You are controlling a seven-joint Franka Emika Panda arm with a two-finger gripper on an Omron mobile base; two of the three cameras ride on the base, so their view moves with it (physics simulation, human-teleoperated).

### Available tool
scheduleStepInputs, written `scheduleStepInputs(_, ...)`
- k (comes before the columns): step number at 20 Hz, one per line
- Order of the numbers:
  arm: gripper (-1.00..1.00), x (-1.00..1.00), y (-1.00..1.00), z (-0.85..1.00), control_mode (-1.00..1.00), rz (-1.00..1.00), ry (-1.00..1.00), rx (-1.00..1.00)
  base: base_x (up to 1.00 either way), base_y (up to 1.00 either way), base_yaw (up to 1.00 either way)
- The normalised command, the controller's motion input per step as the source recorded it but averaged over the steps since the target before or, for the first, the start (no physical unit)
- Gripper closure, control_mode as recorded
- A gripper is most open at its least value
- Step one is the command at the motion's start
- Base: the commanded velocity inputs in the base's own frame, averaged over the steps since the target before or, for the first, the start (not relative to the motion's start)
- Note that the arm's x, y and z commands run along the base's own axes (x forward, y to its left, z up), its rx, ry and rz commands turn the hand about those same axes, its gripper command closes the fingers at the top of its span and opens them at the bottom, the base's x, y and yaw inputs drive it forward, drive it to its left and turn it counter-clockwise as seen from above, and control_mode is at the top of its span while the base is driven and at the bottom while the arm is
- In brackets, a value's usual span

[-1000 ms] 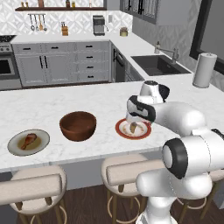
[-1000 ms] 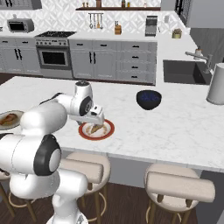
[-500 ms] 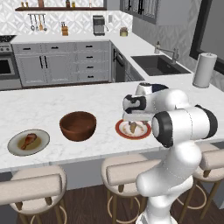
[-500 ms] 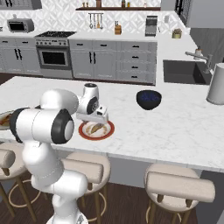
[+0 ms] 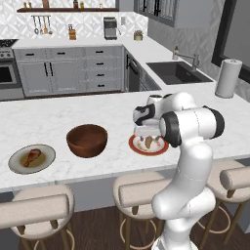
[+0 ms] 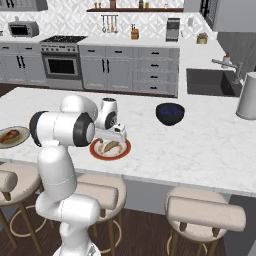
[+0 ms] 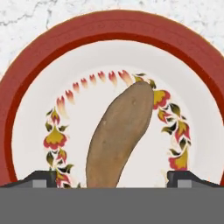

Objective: Pick the chicken drumstick and sweet potato from their plates and place them in the bowl. Then put the bowl in the fridge.

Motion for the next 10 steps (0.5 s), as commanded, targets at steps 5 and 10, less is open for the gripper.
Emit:
scheduleStepInputs(5,-1.00,0.09,0.00,-0.33,-1.00,0.00,0.01,0.00,0.00,0.00,0.00)
scheduleStepInputs(10,1.00,0.03,0.01,-0.34,-1.00,0.00,0.00,0.00,0.00,0.00,0.00)
